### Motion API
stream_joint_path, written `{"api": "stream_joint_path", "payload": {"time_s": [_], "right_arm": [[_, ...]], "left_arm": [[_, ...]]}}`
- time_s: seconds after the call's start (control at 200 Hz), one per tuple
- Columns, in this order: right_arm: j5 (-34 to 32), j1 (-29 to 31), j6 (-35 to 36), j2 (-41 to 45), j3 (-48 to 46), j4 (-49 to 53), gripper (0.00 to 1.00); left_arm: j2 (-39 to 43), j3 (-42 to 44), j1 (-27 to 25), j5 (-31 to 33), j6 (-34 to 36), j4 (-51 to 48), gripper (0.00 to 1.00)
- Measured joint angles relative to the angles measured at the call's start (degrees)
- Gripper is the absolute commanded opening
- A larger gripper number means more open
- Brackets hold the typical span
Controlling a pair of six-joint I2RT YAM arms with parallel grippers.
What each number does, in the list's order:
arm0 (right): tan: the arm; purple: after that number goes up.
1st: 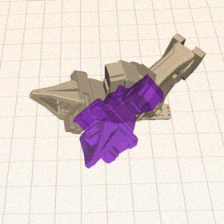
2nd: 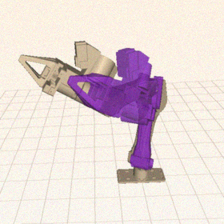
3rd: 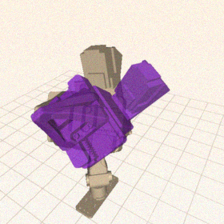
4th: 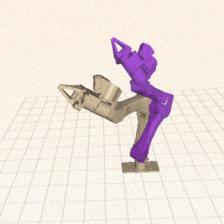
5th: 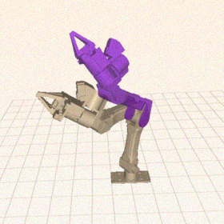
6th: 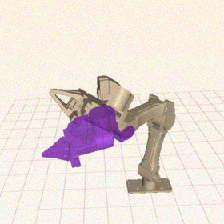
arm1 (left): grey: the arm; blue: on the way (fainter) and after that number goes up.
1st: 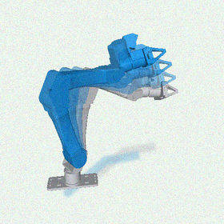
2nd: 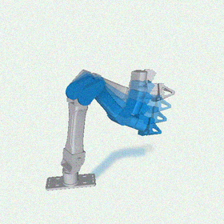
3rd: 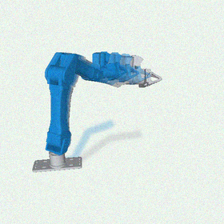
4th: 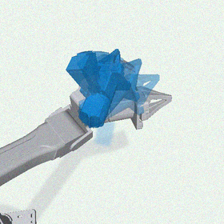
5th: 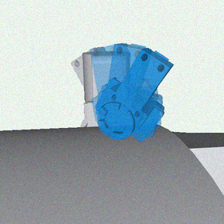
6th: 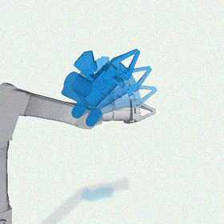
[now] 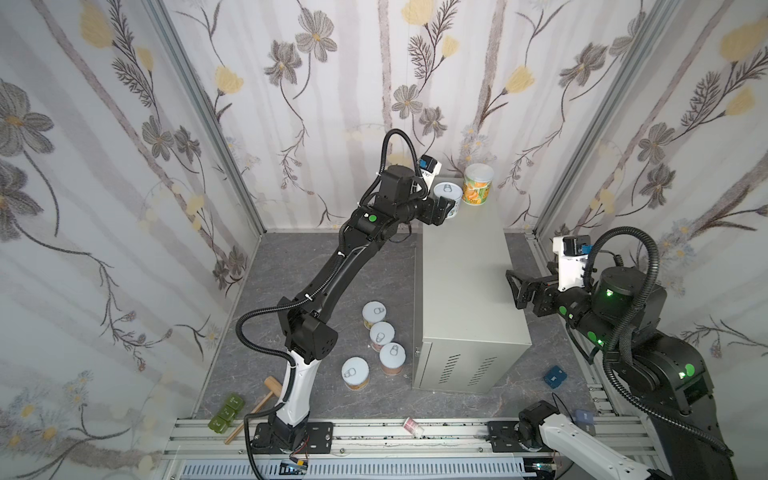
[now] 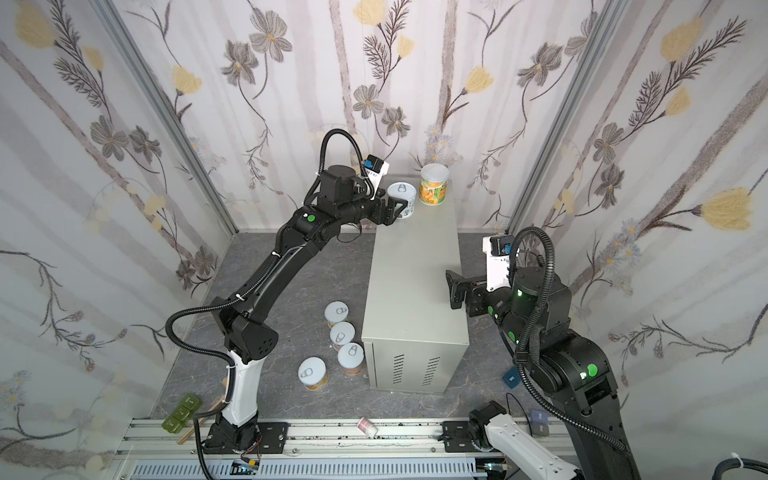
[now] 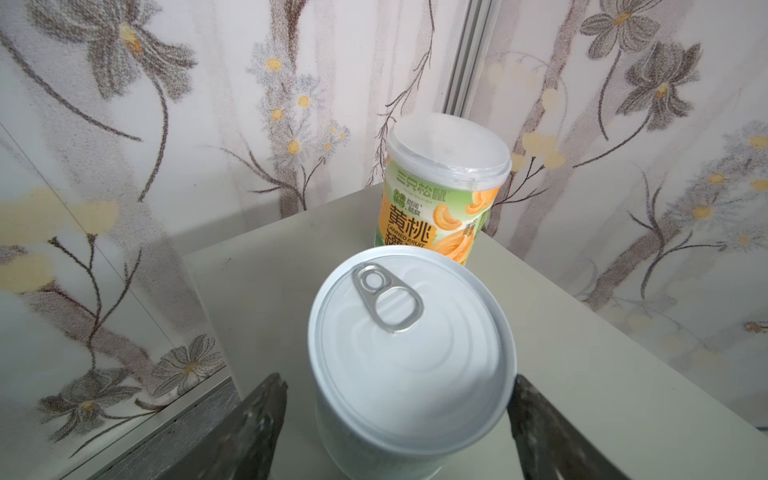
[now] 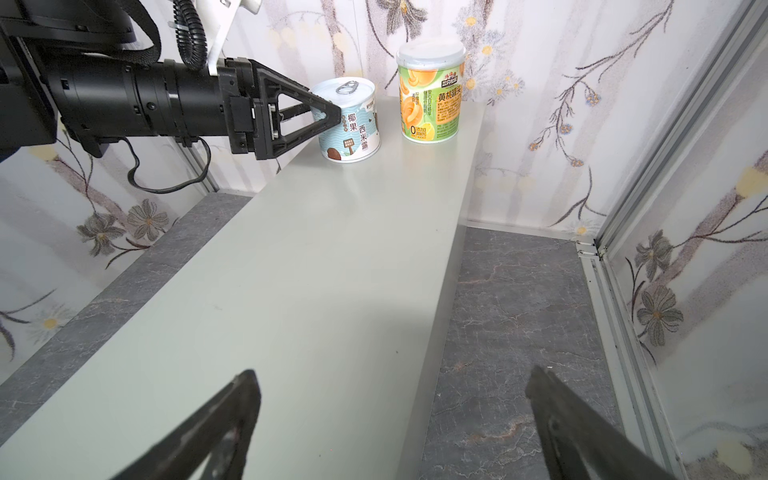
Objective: Place and organize the canned foods onto the counter
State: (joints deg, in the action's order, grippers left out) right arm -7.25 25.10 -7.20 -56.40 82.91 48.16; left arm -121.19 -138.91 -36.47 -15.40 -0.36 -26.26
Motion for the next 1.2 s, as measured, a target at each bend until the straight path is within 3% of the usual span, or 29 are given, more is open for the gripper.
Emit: {"api": "stream_joint_path", "payload": {"time_s": [0.475, 1.199], "right_arm": [[0.0, 0.0, 0.0, -0.33, 0.0, -0.02, 1.0], [-0.2, 0.0, 0.37, -0.66, 0.07, -0.04, 1.0]], "left_arm": [[-5.16, -3.52, -0.17, 4.68, 0.33, 0.33, 0.81], [-11.98, -11.26, 0.39, 4.83, 0.9, 2.54, 0.78]]}}
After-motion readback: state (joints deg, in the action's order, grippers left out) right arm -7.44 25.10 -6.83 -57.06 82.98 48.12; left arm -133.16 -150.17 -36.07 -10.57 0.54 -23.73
